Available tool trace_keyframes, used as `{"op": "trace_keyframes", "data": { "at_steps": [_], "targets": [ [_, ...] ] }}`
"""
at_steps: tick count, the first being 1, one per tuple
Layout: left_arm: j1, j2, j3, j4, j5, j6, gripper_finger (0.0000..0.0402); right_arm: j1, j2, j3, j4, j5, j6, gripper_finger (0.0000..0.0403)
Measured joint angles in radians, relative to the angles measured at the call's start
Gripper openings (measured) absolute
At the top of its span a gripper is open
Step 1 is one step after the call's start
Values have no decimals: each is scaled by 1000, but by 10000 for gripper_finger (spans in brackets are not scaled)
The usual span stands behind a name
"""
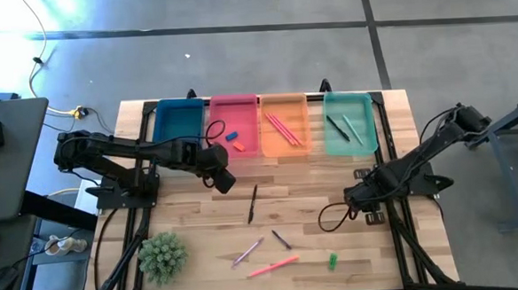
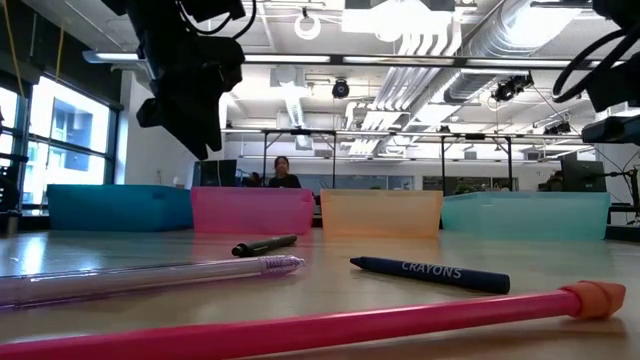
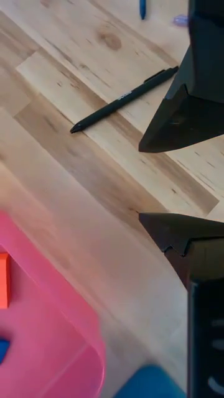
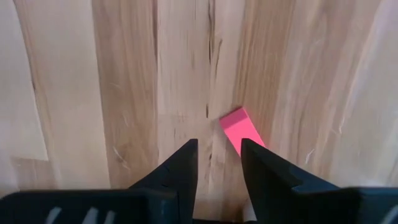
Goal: Sort crayons/erasers/pens/pencils in bins
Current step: Put the pink eraser into the pink bin
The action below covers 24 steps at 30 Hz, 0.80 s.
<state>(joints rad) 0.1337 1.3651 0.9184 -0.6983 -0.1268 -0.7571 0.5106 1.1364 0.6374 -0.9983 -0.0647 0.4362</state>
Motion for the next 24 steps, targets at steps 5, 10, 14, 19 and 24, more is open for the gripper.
{"op": "trace_keyframes", "data": {
  "at_steps": [5,10,14,19,24],
  "targets": [
    [0,0,0,1,-15,0,154,0,42,-1,7,0,-45,115],
    [0,0,0,9,-17,0,154,0,105,-1,13,1,-83,115],
    [0,0,0,16,-20,0,154,0,157,-1,16,43,-78,115],
    [0,0,0,16,-20,33,154,0,205,-1,21,94,-88,115],
    [1,0,0,16,-24,36,154,1,227,-1,26,63,-105,115]
  ]
}}
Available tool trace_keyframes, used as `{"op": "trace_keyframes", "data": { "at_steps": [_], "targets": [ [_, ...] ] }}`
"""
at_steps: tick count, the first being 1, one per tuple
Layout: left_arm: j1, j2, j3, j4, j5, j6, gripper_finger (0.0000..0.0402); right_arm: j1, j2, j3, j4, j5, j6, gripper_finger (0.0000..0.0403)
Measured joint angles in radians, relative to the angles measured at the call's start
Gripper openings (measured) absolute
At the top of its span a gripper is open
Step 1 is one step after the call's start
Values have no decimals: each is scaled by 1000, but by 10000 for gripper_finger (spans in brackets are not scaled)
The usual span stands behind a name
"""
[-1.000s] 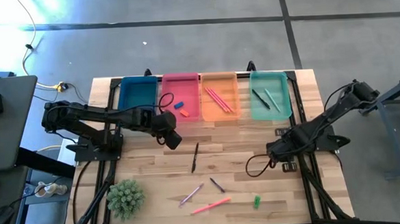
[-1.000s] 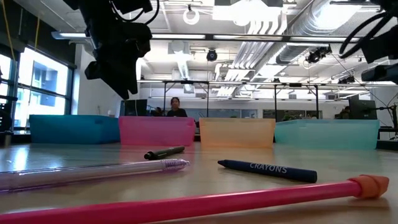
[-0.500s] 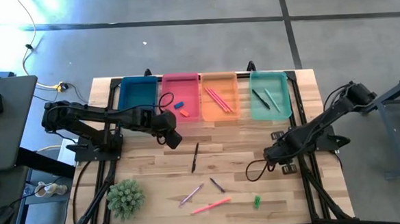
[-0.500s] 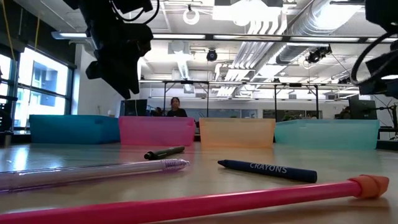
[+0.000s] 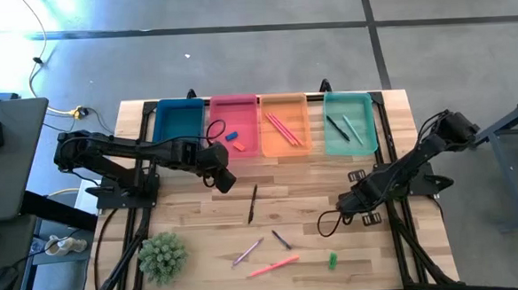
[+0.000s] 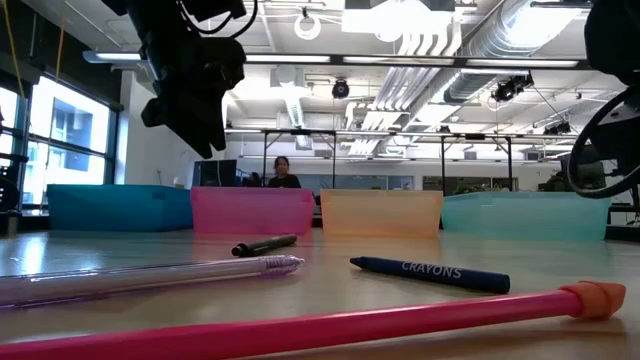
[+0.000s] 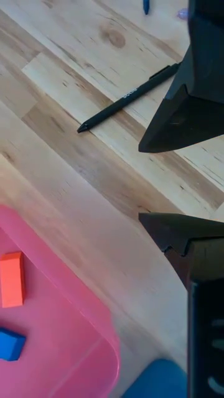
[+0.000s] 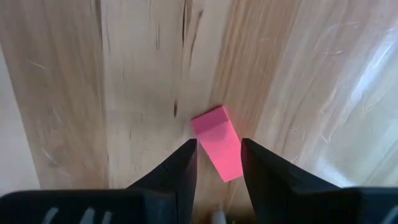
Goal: Sort crayons/erasers/pens/pencils in bins
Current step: Put the pink eraser into the pink bin
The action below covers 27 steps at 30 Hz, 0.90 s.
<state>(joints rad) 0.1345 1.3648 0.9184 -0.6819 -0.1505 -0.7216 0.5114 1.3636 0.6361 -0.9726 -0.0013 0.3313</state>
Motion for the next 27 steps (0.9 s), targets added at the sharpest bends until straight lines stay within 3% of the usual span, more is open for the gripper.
{"op": "trace_keyframes", "data": {
  "at_steps": [19,27],
  "targets": [
    [0,0,0,0,-27,10,154,0,8,-15,14,5,0,115],
    [0,0,0,0,-27,10,154,0,95,-9,23,-13,-27,115]
  ]
}}
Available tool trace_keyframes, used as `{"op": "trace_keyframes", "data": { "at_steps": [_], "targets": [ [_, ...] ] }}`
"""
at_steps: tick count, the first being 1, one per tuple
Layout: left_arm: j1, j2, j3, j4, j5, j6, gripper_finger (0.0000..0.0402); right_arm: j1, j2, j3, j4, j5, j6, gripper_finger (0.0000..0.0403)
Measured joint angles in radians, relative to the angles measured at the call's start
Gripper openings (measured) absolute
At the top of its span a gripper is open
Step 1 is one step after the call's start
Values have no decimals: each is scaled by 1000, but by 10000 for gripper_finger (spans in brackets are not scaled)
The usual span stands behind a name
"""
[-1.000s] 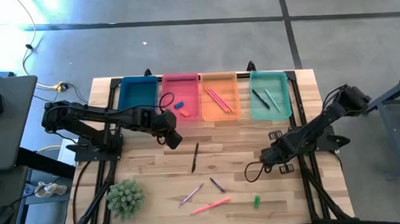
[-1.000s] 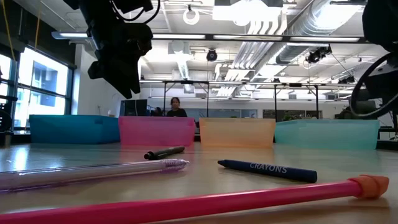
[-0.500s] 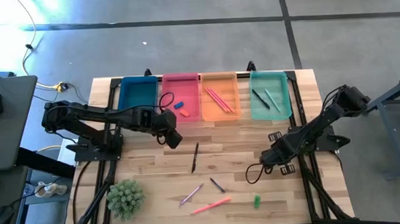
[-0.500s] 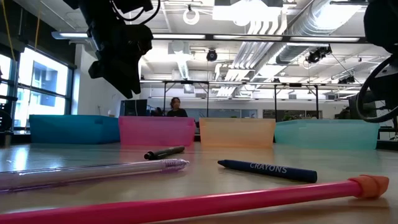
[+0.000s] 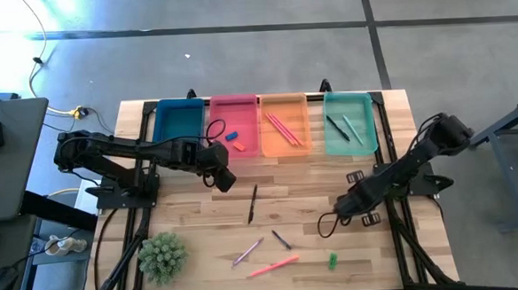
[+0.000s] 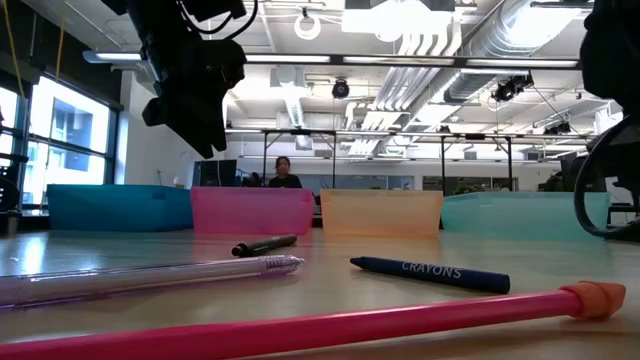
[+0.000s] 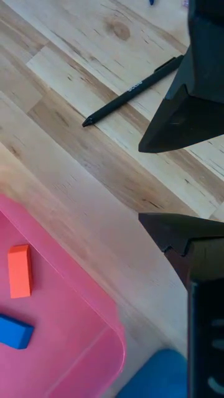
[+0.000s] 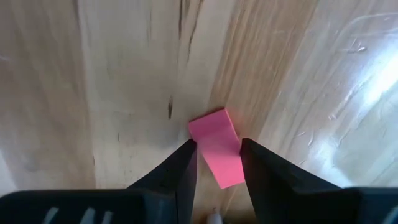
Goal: Sort crayons/erasers/pens/pencils in bins
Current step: Put the pink eraser into the pink bin
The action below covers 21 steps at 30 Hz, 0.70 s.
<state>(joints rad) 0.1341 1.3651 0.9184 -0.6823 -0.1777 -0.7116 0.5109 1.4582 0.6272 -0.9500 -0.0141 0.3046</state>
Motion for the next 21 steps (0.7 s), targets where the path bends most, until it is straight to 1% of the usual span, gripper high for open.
{"op": "trace_keyframes", "data": {
  "at_steps": [5,9,13,17,21],
  "targets": [
    [0,0,0,0,0,0,154,0,45,11,-1,10,1,115],
    [0,0,0,-1,0,16,154,0,47,15,5,10,0,112],
    [1,0,0,-2,0,16,154,0,47,15,9,11,1,87],
    [25,0,0,-26,0,16,154,0,47,15,9,5,9,59],
    [68,0,0,-50,13,22,154,0,48,20,8,0,11,53]
  ]
}}
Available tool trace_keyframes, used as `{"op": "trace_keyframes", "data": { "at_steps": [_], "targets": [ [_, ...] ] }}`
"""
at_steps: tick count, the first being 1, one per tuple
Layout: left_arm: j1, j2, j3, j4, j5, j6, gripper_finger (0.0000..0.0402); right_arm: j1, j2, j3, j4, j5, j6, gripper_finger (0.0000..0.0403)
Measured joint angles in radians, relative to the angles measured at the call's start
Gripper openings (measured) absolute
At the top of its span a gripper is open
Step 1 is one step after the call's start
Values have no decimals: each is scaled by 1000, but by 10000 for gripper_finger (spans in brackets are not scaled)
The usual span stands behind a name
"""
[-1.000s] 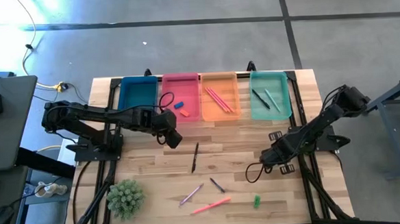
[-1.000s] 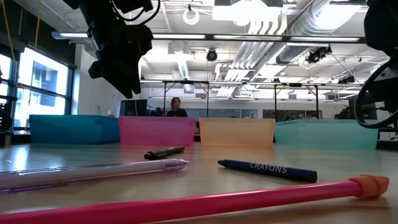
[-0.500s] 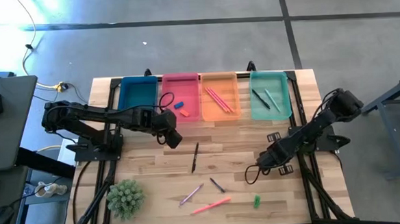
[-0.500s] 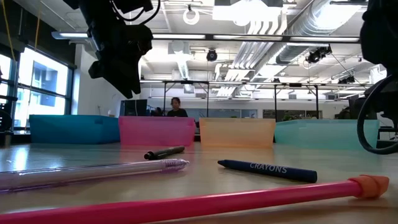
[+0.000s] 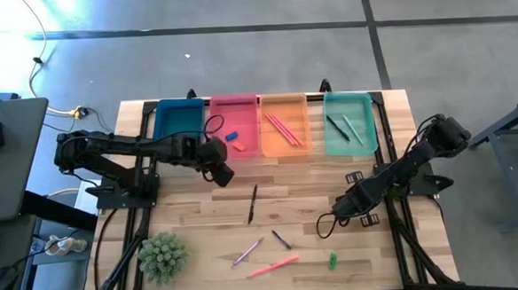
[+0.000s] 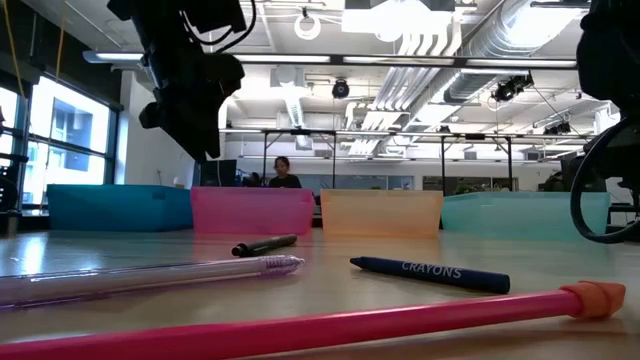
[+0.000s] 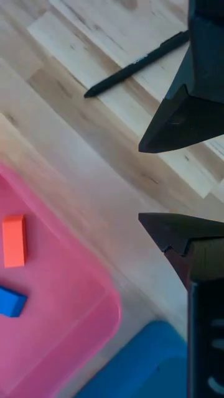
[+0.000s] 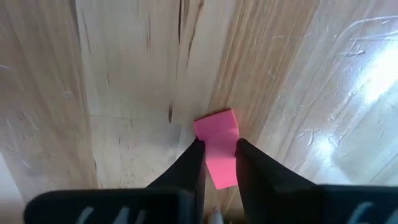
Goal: Sort crayons/erasers/pens/pencils in bins
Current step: Put the pink eraser into the pink bin
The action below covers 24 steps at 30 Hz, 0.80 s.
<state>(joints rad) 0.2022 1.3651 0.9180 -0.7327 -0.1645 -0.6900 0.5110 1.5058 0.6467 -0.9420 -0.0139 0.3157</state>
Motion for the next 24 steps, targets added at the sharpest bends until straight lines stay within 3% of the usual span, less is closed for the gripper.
{"op": "trace_keyframes", "data": {
  "at_steps": [9,16,24],
  "targets": [
    [109,0,0,-4,42,131,154,-1,7,47,-8,-15,56,53],
    [211,0,0,-3,125,248,154,-1,5,94,71,-43,131,52],
    [306,0,0,-2,131,375,154,-59,3,174,187,-47,183,52]
  ]
}}
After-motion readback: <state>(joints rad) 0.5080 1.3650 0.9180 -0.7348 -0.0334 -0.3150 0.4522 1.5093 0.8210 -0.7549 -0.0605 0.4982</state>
